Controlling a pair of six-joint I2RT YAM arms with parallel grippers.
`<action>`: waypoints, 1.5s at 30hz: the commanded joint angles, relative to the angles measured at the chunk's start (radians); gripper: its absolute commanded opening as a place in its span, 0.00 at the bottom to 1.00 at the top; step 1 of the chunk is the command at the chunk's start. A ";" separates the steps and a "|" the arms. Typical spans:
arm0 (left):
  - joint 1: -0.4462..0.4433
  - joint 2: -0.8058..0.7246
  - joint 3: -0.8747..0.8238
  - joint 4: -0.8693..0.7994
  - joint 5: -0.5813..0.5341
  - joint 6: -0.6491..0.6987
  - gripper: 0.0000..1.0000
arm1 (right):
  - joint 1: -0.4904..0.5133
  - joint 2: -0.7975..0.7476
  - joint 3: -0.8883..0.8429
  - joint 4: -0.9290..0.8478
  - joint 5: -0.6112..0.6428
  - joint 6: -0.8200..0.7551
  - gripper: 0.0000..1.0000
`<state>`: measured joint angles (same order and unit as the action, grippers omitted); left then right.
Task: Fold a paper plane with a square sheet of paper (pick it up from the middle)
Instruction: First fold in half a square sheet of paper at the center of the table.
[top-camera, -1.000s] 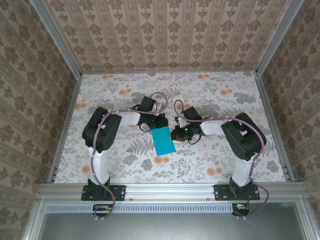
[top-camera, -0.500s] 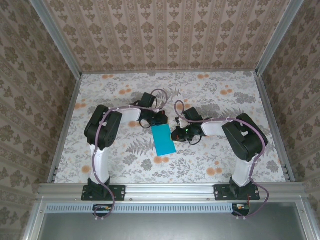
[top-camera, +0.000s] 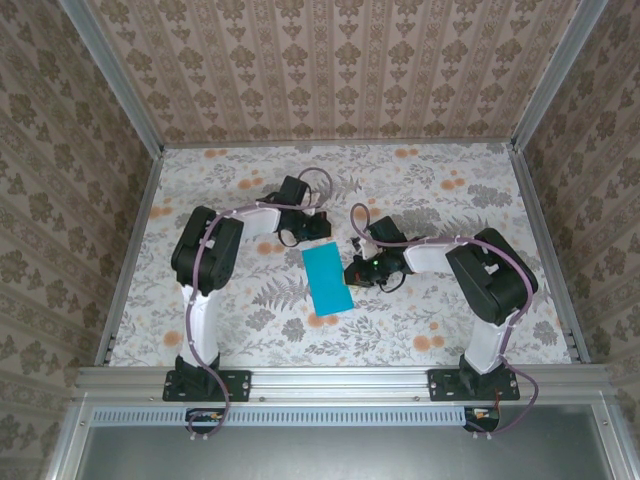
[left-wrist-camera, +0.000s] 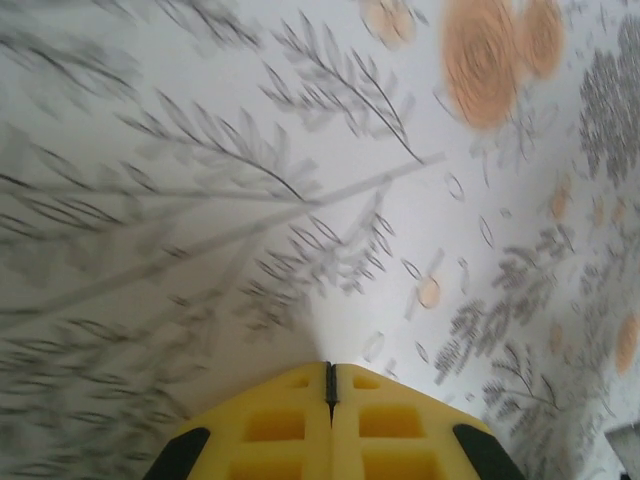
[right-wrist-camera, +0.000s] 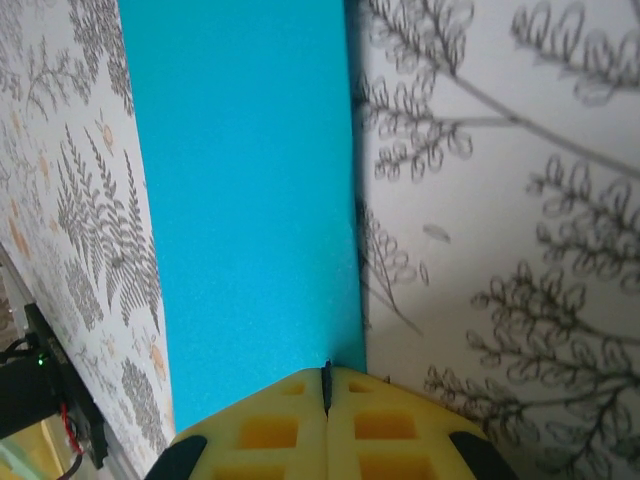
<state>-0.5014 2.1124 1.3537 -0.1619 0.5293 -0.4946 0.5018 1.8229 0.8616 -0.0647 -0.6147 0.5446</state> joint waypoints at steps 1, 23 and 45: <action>0.008 -0.011 0.015 0.001 -0.026 0.039 0.00 | 0.011 0.035 -0.056 -0.208 0.059 -0.011 0.00; -0.085 -0.063 -0.132 0.121 -0.010 -0.029 0.00 | 0.011 0.012 -0.024 -0.129 0.030 0.056 0.00; -0.081 -0.032 -0.201 0.185 -0.020 -0.049 0.00 | 0.011 0.032 0.101 0.041 0.031 0.196 0.00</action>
<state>-0.5877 2.0476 1.1809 0.0406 0.5381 -0.5316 0.5068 1.8214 0.9211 -0.0544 -0.6071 0.7090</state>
